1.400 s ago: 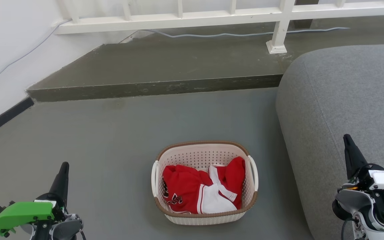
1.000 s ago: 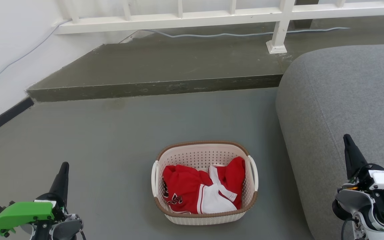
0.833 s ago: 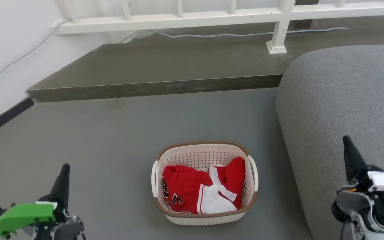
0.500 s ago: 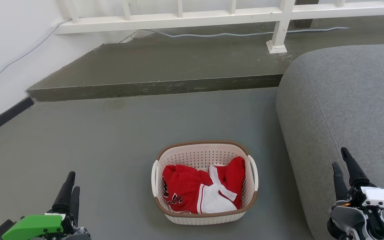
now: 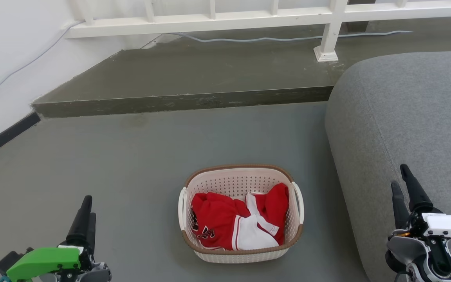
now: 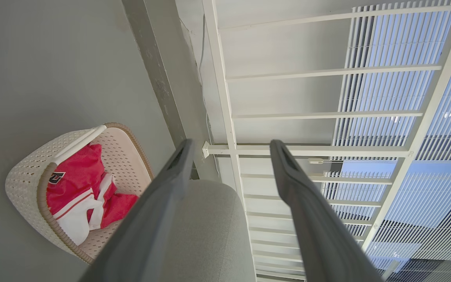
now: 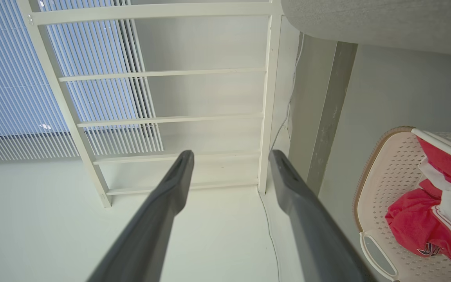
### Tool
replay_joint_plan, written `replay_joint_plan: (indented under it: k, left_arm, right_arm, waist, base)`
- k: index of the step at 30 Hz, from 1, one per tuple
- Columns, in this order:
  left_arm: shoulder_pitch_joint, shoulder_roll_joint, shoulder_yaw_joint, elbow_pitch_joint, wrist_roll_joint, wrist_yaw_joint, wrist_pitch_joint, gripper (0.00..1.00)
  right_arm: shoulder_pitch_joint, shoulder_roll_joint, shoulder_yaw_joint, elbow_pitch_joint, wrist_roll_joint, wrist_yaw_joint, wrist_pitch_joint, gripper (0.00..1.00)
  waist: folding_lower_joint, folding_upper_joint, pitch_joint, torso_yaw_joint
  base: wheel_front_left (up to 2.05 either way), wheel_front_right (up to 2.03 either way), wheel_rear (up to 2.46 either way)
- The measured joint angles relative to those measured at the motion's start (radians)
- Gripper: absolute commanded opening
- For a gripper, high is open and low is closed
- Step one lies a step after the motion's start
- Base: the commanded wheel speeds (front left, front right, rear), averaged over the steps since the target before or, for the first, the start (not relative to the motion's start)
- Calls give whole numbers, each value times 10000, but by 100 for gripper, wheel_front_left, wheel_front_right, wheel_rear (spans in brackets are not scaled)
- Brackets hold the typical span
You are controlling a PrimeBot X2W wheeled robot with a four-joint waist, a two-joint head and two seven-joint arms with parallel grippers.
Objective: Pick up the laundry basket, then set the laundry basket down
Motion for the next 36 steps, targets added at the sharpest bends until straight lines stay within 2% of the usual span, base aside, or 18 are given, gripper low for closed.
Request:
replay_joint_plan:
  k: [18, 36]
  left_arm:
    - [-230, 226, -654, -268, 1467, -2, -568, 100]
    - [-448, 424, -982, -428, 4312, -2, -1076, 100]
  right_arm:
    - [-110, -510, 752, -669, -1267, 4, -700, 100]
    - [-198, -1304, 1630, -796, -3754, 6, -1317, 100]
  waist:
    - [0, 0, 81, 43]
    - [0, 0, 138, 102]
  base:
    - [0, 0, 0]
    - [0, 0, 0]
